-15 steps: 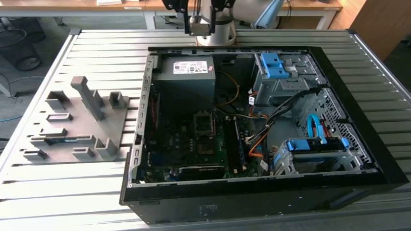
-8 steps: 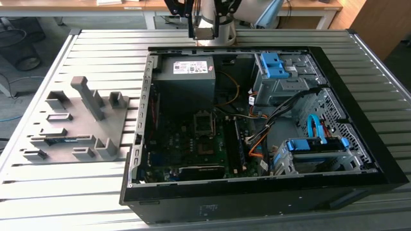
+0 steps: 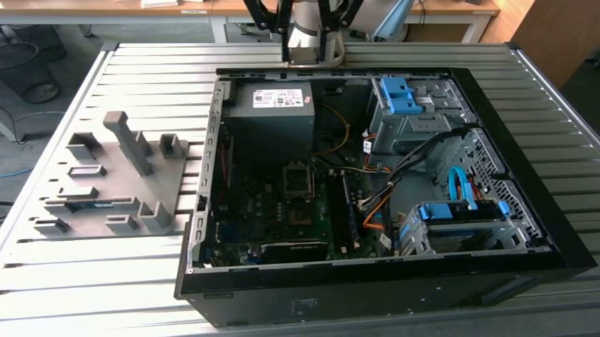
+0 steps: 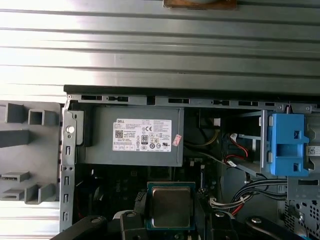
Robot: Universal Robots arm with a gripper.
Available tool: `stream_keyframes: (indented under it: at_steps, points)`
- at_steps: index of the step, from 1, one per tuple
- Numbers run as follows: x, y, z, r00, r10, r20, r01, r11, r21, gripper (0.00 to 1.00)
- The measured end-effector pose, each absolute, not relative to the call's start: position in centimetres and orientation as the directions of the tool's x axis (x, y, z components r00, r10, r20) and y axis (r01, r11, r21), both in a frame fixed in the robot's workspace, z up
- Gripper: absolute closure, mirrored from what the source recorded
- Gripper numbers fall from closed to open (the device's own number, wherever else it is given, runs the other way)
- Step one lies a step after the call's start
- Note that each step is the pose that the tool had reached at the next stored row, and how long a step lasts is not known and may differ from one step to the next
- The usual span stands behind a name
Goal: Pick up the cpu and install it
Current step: 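Pick up the cpu and move it towards the insertion slot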
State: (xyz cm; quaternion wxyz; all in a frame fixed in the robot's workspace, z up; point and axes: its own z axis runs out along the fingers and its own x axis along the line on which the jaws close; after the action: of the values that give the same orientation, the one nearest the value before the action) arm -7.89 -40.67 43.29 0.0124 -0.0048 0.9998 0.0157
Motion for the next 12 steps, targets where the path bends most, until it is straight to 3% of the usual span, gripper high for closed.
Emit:
stream_keyframes:
  at_steps: [12]
  points:
    - [-6.9,-40.7,42.1,-1.000,-0.009,-0.025,-0.010,0.999,0.031,0.53]
